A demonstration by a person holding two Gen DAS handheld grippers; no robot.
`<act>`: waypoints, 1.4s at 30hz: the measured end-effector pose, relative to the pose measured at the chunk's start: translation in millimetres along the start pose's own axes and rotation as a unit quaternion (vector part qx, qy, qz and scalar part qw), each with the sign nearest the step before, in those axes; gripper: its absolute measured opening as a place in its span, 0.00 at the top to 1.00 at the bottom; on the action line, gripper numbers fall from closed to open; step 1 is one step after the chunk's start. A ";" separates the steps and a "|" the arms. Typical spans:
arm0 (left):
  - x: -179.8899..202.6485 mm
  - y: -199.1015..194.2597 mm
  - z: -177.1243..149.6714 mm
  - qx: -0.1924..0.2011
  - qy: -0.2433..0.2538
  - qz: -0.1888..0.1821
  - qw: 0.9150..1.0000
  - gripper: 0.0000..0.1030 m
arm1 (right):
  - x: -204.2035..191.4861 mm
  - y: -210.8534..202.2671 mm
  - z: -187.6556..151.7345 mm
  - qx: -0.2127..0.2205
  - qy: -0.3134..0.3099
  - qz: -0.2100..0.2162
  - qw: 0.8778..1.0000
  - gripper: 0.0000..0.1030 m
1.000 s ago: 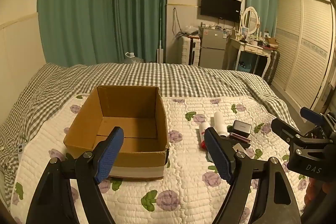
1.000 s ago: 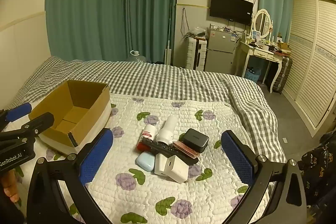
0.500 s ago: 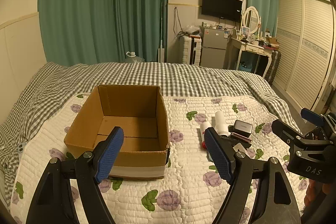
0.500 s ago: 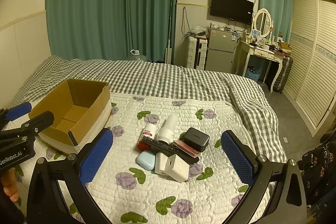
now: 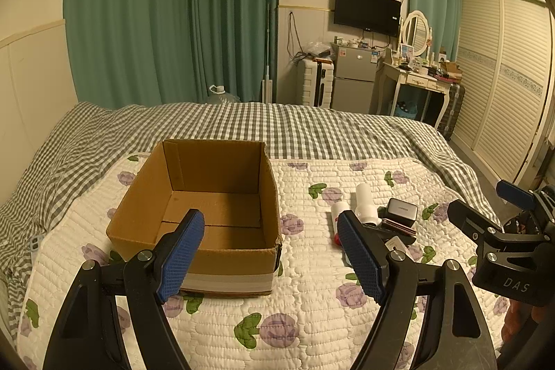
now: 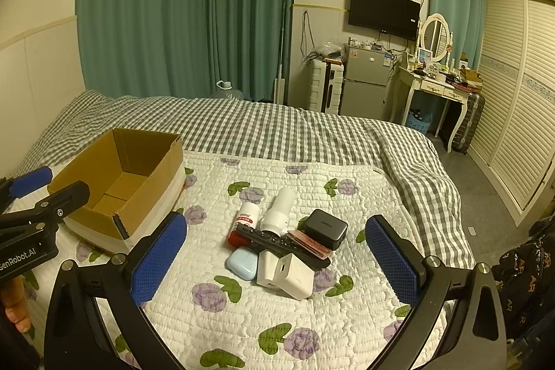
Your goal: Organize rigid objects
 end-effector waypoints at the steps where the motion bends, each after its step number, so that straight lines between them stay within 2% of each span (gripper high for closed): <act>1: 0.1 0.1 0.1 0.000 0.000 0.000 1.000 0.21 | 0.0 0.0 0.0 0.000 0.000 0.000 1.000 0.00; 42: 5.0 2.0 -3.1 -0.001 0.000 -0.007 1.000 0.21 | -10.8 1.4 -6.0 0.003 -0.004 0.008 1.000 0.00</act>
Point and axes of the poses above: each gripper's, at about its wrist camera, not at the fingertips, and y roughly the way its jaws point, x to its right, z to its top, the point moved 6 cm from there along y, roughly the way its jaws point, and after that the axes turned 10 degrees about -z, right-handed, at the moved point
